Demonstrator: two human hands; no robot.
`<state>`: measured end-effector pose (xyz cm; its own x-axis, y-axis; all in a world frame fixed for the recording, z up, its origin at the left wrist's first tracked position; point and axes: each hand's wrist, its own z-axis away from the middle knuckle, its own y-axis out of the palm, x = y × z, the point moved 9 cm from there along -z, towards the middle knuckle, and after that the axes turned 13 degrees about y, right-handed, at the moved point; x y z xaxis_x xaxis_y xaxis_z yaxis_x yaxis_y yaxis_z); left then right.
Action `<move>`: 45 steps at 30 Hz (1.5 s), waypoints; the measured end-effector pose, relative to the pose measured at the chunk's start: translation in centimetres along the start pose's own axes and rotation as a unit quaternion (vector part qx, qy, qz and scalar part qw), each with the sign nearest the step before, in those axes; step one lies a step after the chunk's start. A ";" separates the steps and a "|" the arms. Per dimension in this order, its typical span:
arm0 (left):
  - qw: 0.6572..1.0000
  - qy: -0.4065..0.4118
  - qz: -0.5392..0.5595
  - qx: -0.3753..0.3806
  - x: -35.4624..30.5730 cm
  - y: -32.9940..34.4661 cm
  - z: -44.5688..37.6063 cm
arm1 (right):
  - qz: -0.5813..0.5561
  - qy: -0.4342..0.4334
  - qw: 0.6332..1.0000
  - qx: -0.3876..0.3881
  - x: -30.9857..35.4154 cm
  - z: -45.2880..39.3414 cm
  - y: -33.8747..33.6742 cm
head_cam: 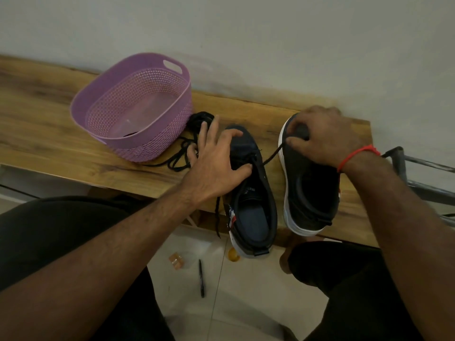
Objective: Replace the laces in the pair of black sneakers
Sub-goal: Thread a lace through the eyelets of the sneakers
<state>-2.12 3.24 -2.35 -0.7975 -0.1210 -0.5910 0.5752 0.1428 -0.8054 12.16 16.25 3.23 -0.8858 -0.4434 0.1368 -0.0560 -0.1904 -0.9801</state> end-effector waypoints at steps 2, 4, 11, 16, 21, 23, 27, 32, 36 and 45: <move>1.000 -0.011 -0.001 0.008 0.2 0.2 0.0 | 0.033 -0.062 0.995 0.066 2.1 0.8 2.0; 1.000 -0.010 -0.007 0.012 0.2 0.4 0.0 | 0.052 -0.103 0.986 0.121 4.0 1.7 4.0; 0.996 -0.009 -0.019 0.081 0.9 0.3 -0.3 | 0.092 -0.002 0.995 0.032 0.1 -0.2 1.6; 0.989 -0.018 -0.017 0.147 1.5 1.1 -0.2 | 0.069 -0.057 0.994 0.064 2.1 1.1 2.7; 0.987 -0.025 -0.016 0.159 1.9 1.2 -0.1 | 0.079 -0.106 0.987 0.089 4.4 1.9 4.0; 0.987 -0.029 -0.014 0.158 1.9 1.0 -0.1 | 0.112 -0.053 0.990 0.061 2.0 0.9 2.9; 0.986 -0.028 -0.016 0.161 1.9 1.0 -0.2 | 0.125 0.077 0.989 0.028 -3.5 -0.5 0.3; 0.985 -0.030 -0.015 0.171 2.0 1.4 0.0 | 0.087 -0.093 0.988 0.087 2.9 1.5 3.7; 0.983 -0.037 -0.015 0.177 2.1 1.0 0.0 | 0.087 -0.098 0.988 0.083 4.1 1.7 3.9; 0.982 -0.037 -0.014 0.186 1.8 1.2 0.1 | 0.070 -0.081 0.991 0.086 2.3 1.2 3.6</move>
<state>-2.88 3.10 -4.37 -0.8061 -0.1930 -0.5594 0.5914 -0.2278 -0.7735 10.47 13.52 0.18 -0.7929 -0.6082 0.0361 0.1534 -0.2565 -0.9543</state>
